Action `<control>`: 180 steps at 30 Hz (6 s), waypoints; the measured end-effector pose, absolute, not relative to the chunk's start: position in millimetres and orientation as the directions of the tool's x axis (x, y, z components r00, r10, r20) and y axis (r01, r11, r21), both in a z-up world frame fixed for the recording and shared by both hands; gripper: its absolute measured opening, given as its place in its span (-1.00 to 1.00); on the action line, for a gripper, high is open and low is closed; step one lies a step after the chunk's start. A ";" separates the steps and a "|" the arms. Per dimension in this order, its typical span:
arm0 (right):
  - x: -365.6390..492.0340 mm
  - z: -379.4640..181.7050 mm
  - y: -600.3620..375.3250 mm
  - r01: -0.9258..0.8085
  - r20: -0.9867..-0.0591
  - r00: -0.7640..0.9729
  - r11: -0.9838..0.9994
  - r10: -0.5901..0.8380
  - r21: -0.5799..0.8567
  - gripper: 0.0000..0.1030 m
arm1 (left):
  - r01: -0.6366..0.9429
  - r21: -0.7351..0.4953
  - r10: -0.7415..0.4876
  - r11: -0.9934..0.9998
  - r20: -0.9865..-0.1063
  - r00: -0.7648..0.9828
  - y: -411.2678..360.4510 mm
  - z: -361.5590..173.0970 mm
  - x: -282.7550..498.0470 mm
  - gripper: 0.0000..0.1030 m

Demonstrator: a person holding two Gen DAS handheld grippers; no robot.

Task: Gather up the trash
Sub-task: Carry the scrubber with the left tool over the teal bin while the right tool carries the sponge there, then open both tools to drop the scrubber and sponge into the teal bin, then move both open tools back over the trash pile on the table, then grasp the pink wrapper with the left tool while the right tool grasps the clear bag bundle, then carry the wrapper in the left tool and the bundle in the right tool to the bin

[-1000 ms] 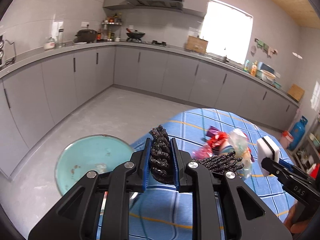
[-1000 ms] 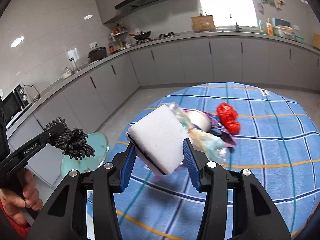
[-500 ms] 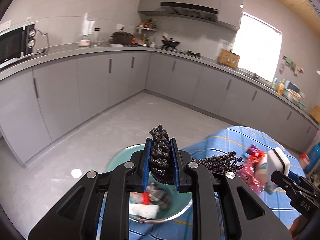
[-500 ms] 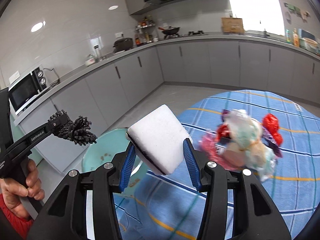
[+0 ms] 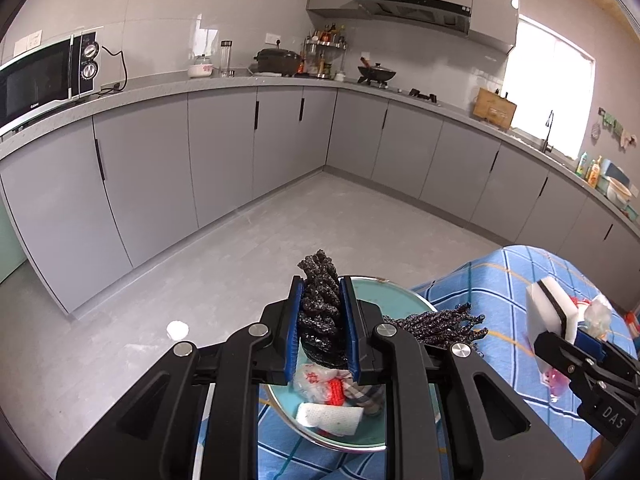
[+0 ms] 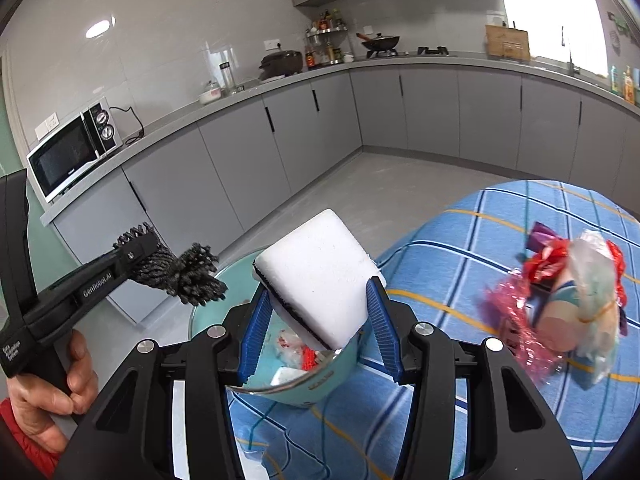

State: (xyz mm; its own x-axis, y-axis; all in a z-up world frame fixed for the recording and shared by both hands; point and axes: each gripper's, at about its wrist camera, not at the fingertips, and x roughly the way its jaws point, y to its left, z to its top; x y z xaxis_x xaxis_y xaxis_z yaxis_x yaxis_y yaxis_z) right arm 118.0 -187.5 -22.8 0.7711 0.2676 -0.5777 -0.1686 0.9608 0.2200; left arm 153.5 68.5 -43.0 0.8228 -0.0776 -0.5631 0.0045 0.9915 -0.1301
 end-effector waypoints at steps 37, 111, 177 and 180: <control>187.1 -82.1 -153.0 -0.240 -0.673 0.653 0.938 0.348 0.251 0.24 | 0.040 0.005 -0.024 0.999 -0.737 0.675 47.2 -120.3 191.8 -0.25; 91.8 -91.3 -413.7 0.025 -0.709 0.692 0.976 0.138 0.215 -0.06 | 0.399 -0.046 -0.302 0.916 -0.733 0.609 -218.6 -103.1 140.5 0.61; 85.2 -34.4 -277.5 0.038 -0.591 0.786 0.941 0.181 0.338 -0.36 | 0.233 -0.083 -0.231 0.969 -0.646 0.728 -53.7 -51.4 129.0 -0.72; 93.4 -32.8 -256.3 0.005 -0.590 0.782 0.944 0.203 0.331 -0.36 | 0.196 -0.080 -0.201 0.977 -0.642 0.740 -33.4 -49.7 132.0 -0.72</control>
